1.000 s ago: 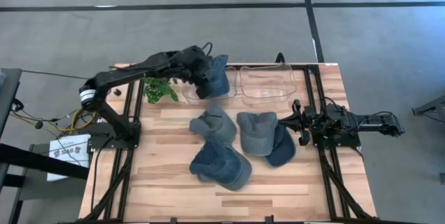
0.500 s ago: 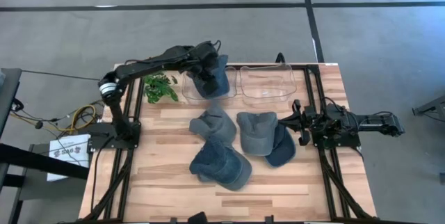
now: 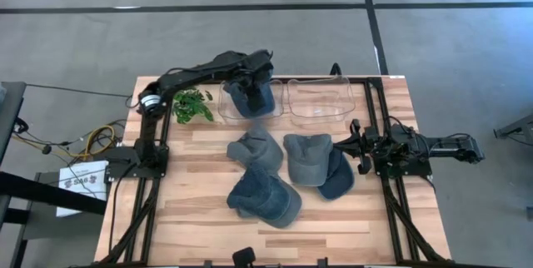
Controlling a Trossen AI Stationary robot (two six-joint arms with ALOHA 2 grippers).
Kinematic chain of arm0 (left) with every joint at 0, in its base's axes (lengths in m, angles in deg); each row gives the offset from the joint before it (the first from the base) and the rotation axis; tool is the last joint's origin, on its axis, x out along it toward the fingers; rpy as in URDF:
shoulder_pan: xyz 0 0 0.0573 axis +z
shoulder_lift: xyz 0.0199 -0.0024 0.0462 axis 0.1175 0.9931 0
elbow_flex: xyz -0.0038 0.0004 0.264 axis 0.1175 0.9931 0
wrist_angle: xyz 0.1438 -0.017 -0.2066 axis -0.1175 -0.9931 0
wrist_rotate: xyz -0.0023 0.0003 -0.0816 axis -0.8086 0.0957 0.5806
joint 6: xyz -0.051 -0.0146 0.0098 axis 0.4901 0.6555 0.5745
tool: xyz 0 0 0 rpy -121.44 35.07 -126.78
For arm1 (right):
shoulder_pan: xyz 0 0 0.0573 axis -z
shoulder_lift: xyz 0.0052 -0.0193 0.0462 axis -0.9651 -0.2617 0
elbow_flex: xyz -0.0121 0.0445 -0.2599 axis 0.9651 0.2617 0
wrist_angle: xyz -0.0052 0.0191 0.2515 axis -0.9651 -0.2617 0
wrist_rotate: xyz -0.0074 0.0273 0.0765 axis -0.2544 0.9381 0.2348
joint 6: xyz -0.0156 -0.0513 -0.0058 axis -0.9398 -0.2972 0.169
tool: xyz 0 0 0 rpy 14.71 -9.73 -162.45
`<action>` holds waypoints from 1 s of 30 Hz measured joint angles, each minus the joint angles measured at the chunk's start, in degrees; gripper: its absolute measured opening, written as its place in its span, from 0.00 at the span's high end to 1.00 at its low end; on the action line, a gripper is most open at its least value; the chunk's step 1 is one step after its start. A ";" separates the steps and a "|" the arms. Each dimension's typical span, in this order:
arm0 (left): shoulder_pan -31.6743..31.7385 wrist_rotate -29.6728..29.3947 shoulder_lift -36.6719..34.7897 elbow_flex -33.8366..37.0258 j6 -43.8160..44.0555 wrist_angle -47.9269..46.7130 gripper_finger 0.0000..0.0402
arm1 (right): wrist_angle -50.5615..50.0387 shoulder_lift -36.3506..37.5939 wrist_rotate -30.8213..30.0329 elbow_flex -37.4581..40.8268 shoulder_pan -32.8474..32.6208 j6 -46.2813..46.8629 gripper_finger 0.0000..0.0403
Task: Pick & Place hat
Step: Put the top left blue cap into the left transparent bin
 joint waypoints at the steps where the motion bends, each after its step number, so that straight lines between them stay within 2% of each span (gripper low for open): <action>1: -0.12 -0.42 -0.24 -0.07 -0.78 0.19 0.95 | 0.00 0.00 0.00 0.02 0.00 0.00 1.00; 6: -1.72 -6.74 -1.53 -0.35 -3.00 -2.78 0.99 | 0.00 0.00 0.00 0.00 -0.01 0.00 1.00; 11: -5.08 -17.75 -4.55 -2.03 -5.36 -4.36 1.00 | -0.01 0.00 -0.07 0.01 -0.01 0.00 1.00; 15: -7.27 -25.22 -6.13 -2.10 -5.93 0.80 1.00 | -0.01 0.01 -0.02 0.01 0.00 0.00 1.00; 20: -8.13 -33.45 -5.71 -0.36 -0.54 7.05 1.00 | 0.00 0.01 -0.04 0.00 0.01 0.00 1.00; 22: -8.18 -32.89 -5.01 2.41 0.73 8.30 1.00 | 0.00 0.02 -0.02 0.01 0.00 0.00 1.00; 27: -8.71 -20.51 -4.74 9.88 4.17 8.15 0.97 | 0.00 0.02 -0.02 -0.01 0.00 0.00 1.00; 30: -9.72 -22.14 -4.74 11.59 4.27 7.99 0.93 | 0.00 0.00 -0.02 -0.01 -0.01 0.00 1.00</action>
